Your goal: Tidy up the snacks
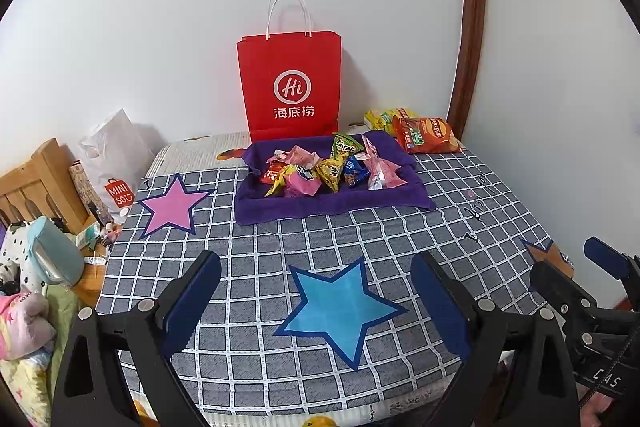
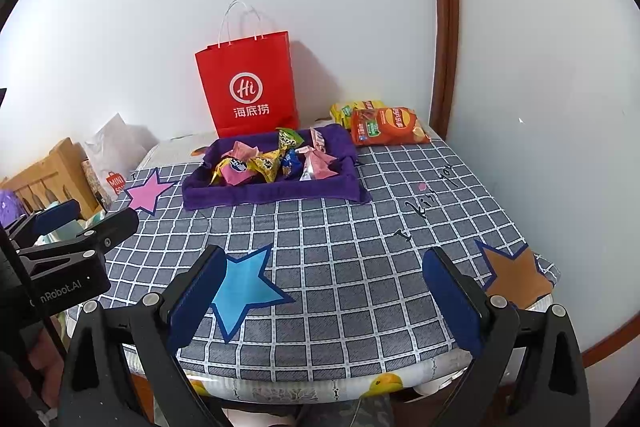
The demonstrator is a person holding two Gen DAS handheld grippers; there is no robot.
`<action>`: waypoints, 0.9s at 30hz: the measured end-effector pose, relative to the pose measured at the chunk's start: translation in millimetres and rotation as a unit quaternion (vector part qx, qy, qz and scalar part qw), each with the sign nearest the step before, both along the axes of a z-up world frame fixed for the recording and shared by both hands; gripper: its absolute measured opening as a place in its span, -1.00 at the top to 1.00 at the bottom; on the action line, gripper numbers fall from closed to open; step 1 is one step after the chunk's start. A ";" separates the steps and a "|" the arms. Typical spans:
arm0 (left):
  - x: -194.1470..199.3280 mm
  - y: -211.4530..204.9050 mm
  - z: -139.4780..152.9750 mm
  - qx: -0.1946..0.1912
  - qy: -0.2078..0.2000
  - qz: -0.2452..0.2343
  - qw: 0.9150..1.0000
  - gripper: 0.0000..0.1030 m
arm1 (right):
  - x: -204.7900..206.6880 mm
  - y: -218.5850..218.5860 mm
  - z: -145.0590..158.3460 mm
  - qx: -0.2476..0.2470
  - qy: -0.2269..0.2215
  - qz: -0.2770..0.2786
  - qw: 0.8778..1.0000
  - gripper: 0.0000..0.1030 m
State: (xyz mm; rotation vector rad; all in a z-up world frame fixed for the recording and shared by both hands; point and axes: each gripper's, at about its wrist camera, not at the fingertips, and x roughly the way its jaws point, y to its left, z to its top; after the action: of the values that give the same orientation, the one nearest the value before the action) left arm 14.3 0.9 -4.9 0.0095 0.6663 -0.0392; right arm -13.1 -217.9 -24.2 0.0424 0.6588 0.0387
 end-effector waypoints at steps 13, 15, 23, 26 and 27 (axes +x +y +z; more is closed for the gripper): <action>0.7 2.4 -0.6 -0.002 0.001 -0.001 1.000 -0.87 | -2.2 0.8 0.6 0.001 -0.001 0.000 1.000 -0.89; 0.7 2.1 -0.5 -0.002 0.000 -0.001 1.000 -0.87 | -2.0 0.5 0.6 0.001 -0.002 0.000 1.000 -0.89; 0.1 1.3 0.4 -0.006 -0.001 0.001 1.000 -0.87 | -3.7 2.7 4.2 0.001 -0.006 0.001 1.000 -0.89; 0.2 -0.3 -0.3 -0.006 0.001 0.003 1.000 -0.87 | -3.8 3.3 4.7 0.001 -0.006 0.002 1.000 -0.89; -0.2 -0.9 -0.1 -0.007 0.000 0.003 1.000 -0.87 | -3.7 3.6 4.8 0.001 -0.007 0.002 1.000 -0.89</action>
State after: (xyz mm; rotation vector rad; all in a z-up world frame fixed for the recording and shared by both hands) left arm 14.1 0.0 -5.0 -0.0055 0.6667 -0.0369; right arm -16.8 -214.4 -19.3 0.0437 0.6455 0.0430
